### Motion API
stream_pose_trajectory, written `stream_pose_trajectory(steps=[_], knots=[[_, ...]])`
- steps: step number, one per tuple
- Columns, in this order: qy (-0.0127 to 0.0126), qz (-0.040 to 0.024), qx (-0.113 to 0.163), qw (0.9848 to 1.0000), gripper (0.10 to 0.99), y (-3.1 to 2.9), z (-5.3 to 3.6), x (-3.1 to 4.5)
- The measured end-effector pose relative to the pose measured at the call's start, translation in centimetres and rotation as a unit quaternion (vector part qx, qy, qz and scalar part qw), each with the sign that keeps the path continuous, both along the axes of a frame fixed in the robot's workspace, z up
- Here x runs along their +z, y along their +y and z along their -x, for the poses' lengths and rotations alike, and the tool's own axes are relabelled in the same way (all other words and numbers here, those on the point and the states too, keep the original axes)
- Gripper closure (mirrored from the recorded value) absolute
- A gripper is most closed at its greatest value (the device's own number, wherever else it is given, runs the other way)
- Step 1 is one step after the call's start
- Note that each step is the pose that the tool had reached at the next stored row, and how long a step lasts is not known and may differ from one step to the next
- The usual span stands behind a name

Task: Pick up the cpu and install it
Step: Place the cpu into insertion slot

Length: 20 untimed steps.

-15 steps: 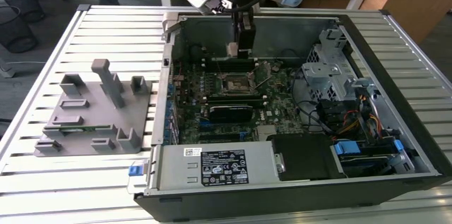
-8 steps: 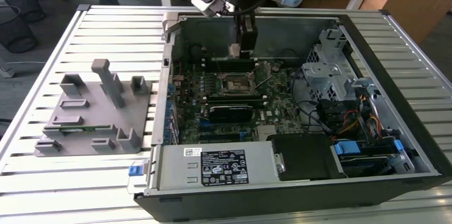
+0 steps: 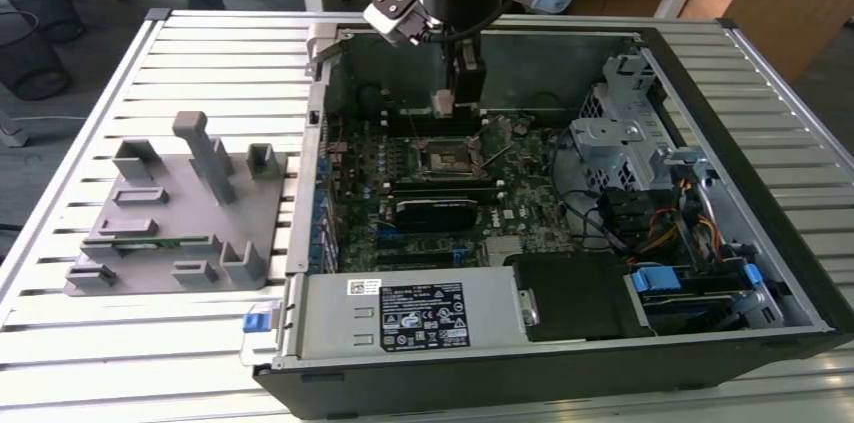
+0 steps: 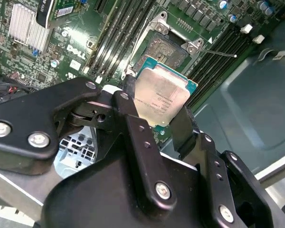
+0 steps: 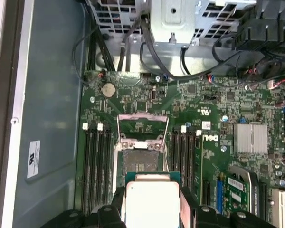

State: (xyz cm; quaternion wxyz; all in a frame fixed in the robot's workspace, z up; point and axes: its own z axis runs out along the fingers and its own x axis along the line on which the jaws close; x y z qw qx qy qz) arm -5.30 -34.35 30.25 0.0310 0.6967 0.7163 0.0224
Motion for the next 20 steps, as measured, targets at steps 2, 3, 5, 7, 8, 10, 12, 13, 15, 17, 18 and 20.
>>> stream_pose_trajectory(steps=[2,3,5,7,8,10,12,13,15,17,18,20], knots=[[0.0,0.0,0.0,1.0,0.549,0.0,0.0,-0.08],[0.0,0.0,0.0,1.0,0.549,0.0,0.0,-0.13],[0.0,0.0,0.0,1.0,0.549,0.0,0.0,-0.23],[0.0,0.0,0.0,1.0,0.549,0.0,0.0,-0.33],[0.0,0.0,0.0,1.0,0.549,0.0,0.0,-0.39],[0.0,0.0,0.0,1.0,0.549,0.0,0.0,-0.5],[0.0,0.0,0.0,1.0,0.549,0.0,0.0,-0.6],[0.0,0.0,0.0,1.0,0.549,0.0,0.0,-0.64],[0.0,0.0,0.0,1.0,0.549,0.0,0.0,-0.73],[0.0,0.0,0.0,1.0,0.549,0.0,0.0,-0.81],[0.0,0.0,0.0,1.0,0.549,0.0,0.0,-0.85],[0.0,0.0,0.0,1.0,0.549,0.0,0.0,-0.94]])
